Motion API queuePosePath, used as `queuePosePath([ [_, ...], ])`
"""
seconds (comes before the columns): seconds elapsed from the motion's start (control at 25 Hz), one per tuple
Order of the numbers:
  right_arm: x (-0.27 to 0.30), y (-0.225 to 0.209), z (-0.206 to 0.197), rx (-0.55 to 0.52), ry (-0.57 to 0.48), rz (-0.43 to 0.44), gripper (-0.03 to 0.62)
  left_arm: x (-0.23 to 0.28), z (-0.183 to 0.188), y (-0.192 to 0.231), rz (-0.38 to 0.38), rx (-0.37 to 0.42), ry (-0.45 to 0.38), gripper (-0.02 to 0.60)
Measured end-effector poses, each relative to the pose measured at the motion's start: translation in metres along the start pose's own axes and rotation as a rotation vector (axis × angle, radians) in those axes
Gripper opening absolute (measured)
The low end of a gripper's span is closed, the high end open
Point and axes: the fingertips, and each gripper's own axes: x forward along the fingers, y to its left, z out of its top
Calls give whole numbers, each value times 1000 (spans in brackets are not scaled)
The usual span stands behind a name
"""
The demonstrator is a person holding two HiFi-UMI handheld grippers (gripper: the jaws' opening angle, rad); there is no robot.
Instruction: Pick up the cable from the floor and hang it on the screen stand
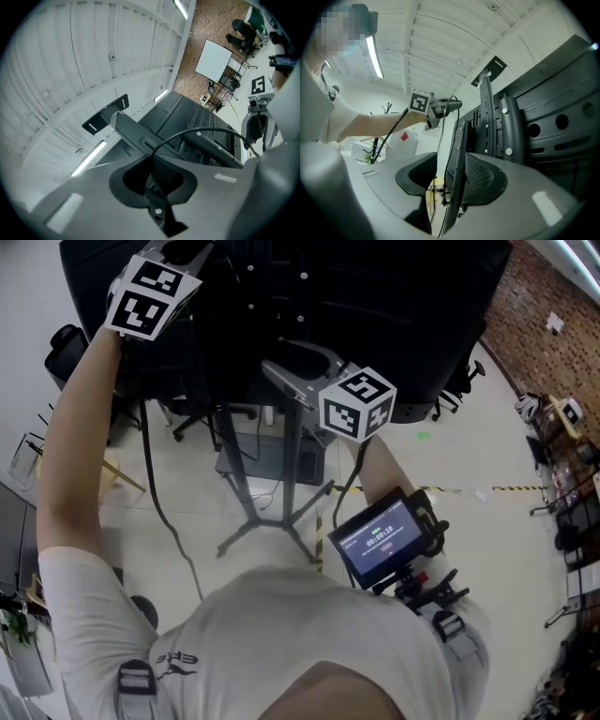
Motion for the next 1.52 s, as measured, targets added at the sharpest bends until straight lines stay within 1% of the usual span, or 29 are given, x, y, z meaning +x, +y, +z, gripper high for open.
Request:
queuePosePath([
  [0.08,2,0,-9,-2,23,2,198,2,8,-2,-6,5,-13,20],
  [0.24,7,18,-21,-8,49,60,198,3,17,-3,-10,19,-28,20],
  [0.36,11,23,-25,-13,65,82,194,4,23,-2,-9,21,-35,20],
  [0.48,15,26,-30,-16,85,92,169,3,32,-1,-7,31,-41,20],
  [0.52,16,27,-31,-20,89,90,153,2,35,-1,-6,37,-43,20],
  [0.56,16,26,-31,-26,87,80,121,2,36,-1,-4,43,-44,20],
  [0.6,14,23,-30,-31,81,63,67,1,36,0,-2,49,-44,20],
  [0.64,12,19,-28,-35,72,44,31,-1,35,2,1,53,-43,20],
  [0.68,8,14,-25,-35,62,26,25,-2,32,4,6,53,-39,20],
  [0.8,-3,-7,-13,-48,38,-29,23,-9,15,16,26,36,-18,20],
  [0.96,-24,-37,15,-107,5,-132,28,-19,-15,24,40,28,17,20],
  [1.16,-52,-68,69,-171,-61,-272,31,-31,-25,29,53,43,46,20],
  [1.36,-49,-91,103,-297,-78,-412,31,-27,-45,28,43,70,78,20],
  [1.52,-40,-107,117,-349,-69,-479,32,-24,-57,27,41,49,83,20],
])
